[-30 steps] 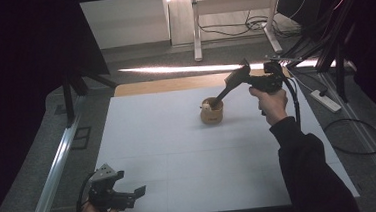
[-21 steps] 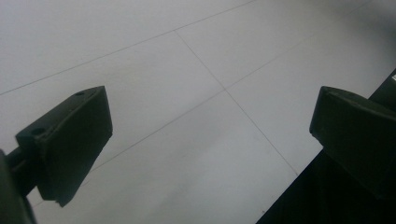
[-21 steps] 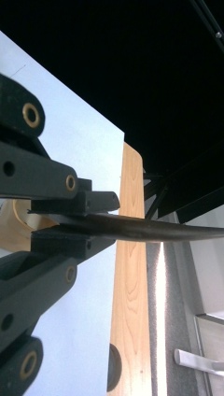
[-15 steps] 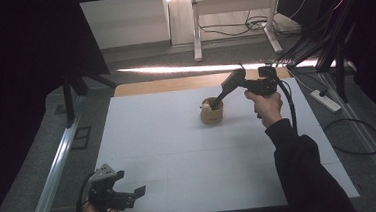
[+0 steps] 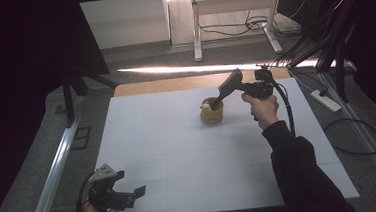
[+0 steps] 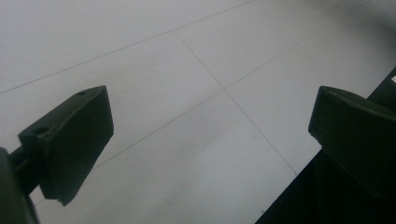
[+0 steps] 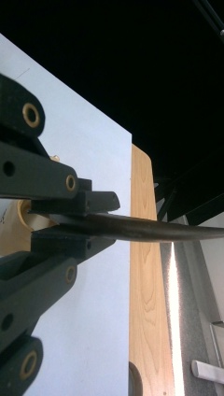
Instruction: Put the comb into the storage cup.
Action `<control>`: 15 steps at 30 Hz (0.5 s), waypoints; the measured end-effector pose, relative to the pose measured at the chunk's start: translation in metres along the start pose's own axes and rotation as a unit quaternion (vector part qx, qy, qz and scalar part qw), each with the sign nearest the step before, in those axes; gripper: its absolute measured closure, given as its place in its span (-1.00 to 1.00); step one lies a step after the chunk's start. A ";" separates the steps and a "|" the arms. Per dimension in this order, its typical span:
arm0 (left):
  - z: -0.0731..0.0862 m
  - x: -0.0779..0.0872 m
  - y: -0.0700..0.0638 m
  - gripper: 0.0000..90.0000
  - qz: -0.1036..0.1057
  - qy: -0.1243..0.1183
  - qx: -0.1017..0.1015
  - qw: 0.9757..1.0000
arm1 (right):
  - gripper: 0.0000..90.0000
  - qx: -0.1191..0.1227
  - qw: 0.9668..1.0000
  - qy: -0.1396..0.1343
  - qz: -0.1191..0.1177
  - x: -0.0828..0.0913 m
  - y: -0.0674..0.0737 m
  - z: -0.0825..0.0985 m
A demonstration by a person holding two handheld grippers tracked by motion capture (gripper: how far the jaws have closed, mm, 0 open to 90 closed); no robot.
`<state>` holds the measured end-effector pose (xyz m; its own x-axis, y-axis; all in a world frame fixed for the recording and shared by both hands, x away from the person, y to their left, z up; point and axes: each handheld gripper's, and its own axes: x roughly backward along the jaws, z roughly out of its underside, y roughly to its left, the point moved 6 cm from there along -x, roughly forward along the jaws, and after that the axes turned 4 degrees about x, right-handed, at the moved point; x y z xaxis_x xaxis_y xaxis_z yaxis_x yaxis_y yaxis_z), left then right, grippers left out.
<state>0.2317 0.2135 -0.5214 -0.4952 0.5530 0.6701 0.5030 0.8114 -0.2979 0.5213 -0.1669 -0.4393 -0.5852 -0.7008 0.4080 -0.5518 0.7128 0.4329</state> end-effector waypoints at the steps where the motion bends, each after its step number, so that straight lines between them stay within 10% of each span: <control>1: 0.000 0.000 0.000 -0.98 0.000 0.000 0.000 1.000 | 0.86 -0.001 1.000 0.000 -0.001 -0.001 0.000 0.000; 15: 0.000 0.000 0.000 -0.98 0.001 0.001 0.003 1.000 | 0.86 -0.010 1.000 0.007 -0.005 -0.006 -0.002 0.007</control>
<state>0.2320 0.2135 -0.5217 -0.4925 0.5538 0.6714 0.5001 0.8115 -0.3024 0.5221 -0.1638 -0.4485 -0.5714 -0.7087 0.4139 -0.5453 0.7048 0.4538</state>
